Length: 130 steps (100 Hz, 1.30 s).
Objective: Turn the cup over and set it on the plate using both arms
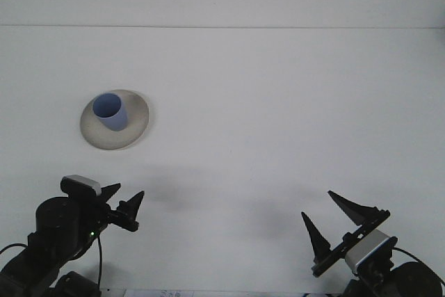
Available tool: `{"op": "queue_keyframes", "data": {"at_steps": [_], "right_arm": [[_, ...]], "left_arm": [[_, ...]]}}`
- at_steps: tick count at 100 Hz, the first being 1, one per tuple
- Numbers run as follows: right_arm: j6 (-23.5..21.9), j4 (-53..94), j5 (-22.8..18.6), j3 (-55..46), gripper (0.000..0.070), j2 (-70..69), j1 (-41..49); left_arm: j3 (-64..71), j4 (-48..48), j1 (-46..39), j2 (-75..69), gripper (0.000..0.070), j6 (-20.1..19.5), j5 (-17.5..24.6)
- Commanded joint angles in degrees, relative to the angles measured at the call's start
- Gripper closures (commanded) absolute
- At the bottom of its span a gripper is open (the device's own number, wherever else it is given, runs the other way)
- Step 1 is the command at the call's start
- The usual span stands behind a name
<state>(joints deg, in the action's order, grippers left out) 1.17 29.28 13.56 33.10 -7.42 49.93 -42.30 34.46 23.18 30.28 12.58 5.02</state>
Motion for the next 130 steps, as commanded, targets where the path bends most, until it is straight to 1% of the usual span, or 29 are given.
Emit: {"op": "queue_keyframes", "data": {"at_steps": [1,3,4,5,8,25,41,95,98,106,116,122,130], "right_arm": [[0.09,-0.24,-0.02,0.20,0.0515,-0.09,0.66],[0.09,-0.11,-0.02,0.20,0.0619,-0.09,0.66],[0.09,-0.04,-0.02,0.20,0.0670,-0.09,0.66],[0.09,-0.02,-0.02,0.20,0.0700,-0.09,0.66],[0.07,0.02,0.00,0.20,0.0696,-0.09,0.66],[-0.26,0.09,-0.04,0.22,0.0694,-0.07,0.66],[-0.26,-0.07,0.02,0.22,0.0694,-0.07,0.66],[-0.26,-0.07,0.00,0.22,0.0694,-0.07,0.66],[-0.26,-0.07,0.00,0.22,0.0694,-0.07,0.66],[-0.26,-0.07,0.00,0.22,0.0694,-0.07,0.66],[-0.26,-0.07,0.00,0.22,0.0694,-0.07,0.66],[-0.26,-0.07,0.00,0.22,0.0694,-0.07,0.66],[-0.26,-0.07,0.00,0.22,0.0694,-0.07,0.66]], "left_arm": [[-0.63,-1.05,0.26,-0.35,0.0691,0.28,0.15],[-0.63,-1.14,0.26,-0.50,0.0700,0.17,0.15],[-0.63,-1.22,0.26,-0.55,0.0687,0.15,0.15],[-0.63,-1.29,0.26,-0.57,0.0677,0.09,0.15],[-0.63,-1.46,0.26,-0.68,0.0693,-0.07,0.15],[-0.66,-0.74,0.26,-1.22,0.0685,0.13,0.13],[-0.74,-2.25,0.26,-2.32,0.0685,0.11,0.13],[-0.76,-12.35,0.09,-5.79,0.0685,-0.02,0.13],[-0.72,-12.44,-0.20,-6.19,0.0685,-1.33,0.04],[1.09,-13.92,-2.21,-7.58,0.0685,-7.76,-0.15],[8.35,-18.43,-6.05,-11.30,0.0685,-14.36,-0.81],[14.62,-22.64,-8.72,-14.64,0.0685,-16.52,-3.41],[23.28,-27.71,-11.96,-19.74,0.0685,-16.83,-9.09]]}}
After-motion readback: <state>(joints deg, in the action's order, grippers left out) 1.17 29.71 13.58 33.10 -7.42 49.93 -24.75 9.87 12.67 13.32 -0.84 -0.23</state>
